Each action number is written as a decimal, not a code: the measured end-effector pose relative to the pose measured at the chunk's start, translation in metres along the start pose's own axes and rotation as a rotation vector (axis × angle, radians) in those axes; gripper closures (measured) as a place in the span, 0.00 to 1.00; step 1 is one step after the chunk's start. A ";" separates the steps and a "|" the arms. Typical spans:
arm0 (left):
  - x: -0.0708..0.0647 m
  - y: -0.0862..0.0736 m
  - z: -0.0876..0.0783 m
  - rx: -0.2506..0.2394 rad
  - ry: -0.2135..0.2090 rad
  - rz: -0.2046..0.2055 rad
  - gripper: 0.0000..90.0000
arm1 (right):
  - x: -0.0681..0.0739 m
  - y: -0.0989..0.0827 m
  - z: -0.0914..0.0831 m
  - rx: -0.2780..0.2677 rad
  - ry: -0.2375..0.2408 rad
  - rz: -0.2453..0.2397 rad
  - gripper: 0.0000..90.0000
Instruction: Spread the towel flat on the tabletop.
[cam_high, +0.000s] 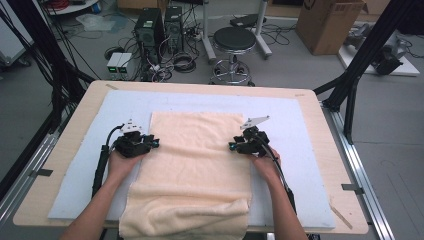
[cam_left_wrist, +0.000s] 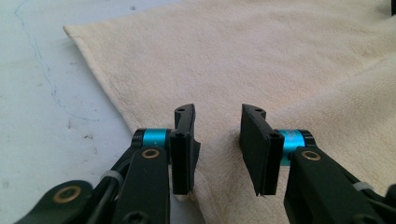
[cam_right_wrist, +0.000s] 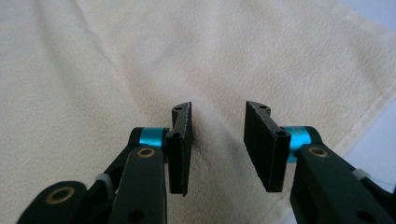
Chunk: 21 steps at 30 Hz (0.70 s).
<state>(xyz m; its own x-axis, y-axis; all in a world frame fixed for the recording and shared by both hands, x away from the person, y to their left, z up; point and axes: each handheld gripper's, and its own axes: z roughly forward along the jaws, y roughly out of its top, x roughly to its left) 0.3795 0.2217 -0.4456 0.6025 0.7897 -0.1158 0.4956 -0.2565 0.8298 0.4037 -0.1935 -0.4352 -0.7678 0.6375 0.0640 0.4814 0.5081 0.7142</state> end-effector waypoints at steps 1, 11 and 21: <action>0.000 0.000 0.000 0.000 0.000 -0.001 0.72 | 0.000 -0.001 0.002 0.004 0.002 0.000 0.68; -0.003 0.004 -0.009 -0.009 -0.011 0.010 0.71 | 0.004 0.002 -0.004 0.009 -0.011 0.003 0.66; -0.003 0.001 0.001 0.039 -0.024 0.010 0.71 | 0.003 -0.001 0.003 0.024 -0.003 0.011 0.68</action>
<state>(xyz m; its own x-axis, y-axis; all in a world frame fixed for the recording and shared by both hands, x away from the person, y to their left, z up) 0.3783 0.2184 -0.4450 0.6225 0.7732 -0.1210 0.5132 -0.2866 0.8090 0.4024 -0.1902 -0.4374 -0.7613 0.6447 0.0698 0.4999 0.5150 0.6963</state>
